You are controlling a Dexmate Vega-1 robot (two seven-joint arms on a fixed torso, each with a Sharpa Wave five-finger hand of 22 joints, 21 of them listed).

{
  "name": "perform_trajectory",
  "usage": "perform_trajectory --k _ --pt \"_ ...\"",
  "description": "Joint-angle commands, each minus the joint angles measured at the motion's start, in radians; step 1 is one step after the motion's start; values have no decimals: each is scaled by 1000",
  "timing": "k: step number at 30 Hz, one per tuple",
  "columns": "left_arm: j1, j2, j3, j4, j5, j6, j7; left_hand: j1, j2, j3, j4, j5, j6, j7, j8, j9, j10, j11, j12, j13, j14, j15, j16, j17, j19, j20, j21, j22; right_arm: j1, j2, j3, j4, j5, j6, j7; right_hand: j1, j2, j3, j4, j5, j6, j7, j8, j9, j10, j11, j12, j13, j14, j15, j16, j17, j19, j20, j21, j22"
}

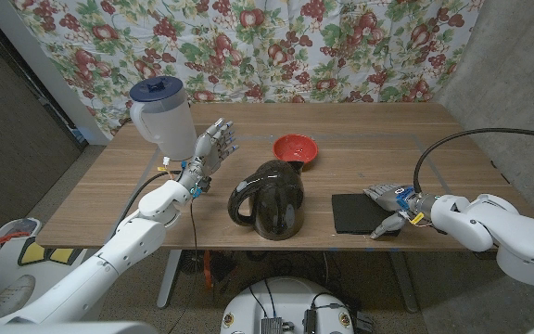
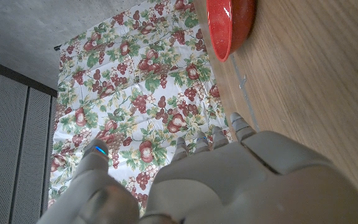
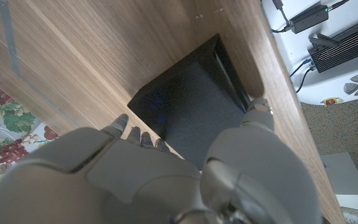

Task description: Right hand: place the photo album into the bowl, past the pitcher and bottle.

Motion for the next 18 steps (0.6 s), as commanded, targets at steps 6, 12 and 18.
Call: perform_trajectory --k 6,12,18 --pt "6 -3 -1 -1 4 -8 8 2 0 -2 0 3 2 1 1 4 -1 -2 -2 3 -38 3 -1 1 -10 0 -6 2 91 -69 -108 0 76 -36 -26 17 8 9 -5 -2 -343 -4 8 2 -211 6 11 8 -186 5 13 5 22 -3 8 4" --pt "6 -3 0 -3 5 -7 9 2 1 -2 0 3 3 1 2 4 -2 -1 -2 3 -40 3 -1 2 -12 0 -7 2 122 -87 -146 -1 100 -50 -39 23 10 10 -6 -4 -347 -12 6 2 -219 7 9 11 -182 4 14 6 24 -4 6 4" --pt "6 -3 0 -4 3 -5 10 1 1 -3 0 3 3 3 1 4 -3 -1 -3 3 -39 4 0 2 -12 0 -6 2 144 -107 -178 -7 116 -63 -57 31 15 13 -7 -6 -346 -13 6 3 -214 4 13 15 -171 -1 17 7 29 -5 6 4"
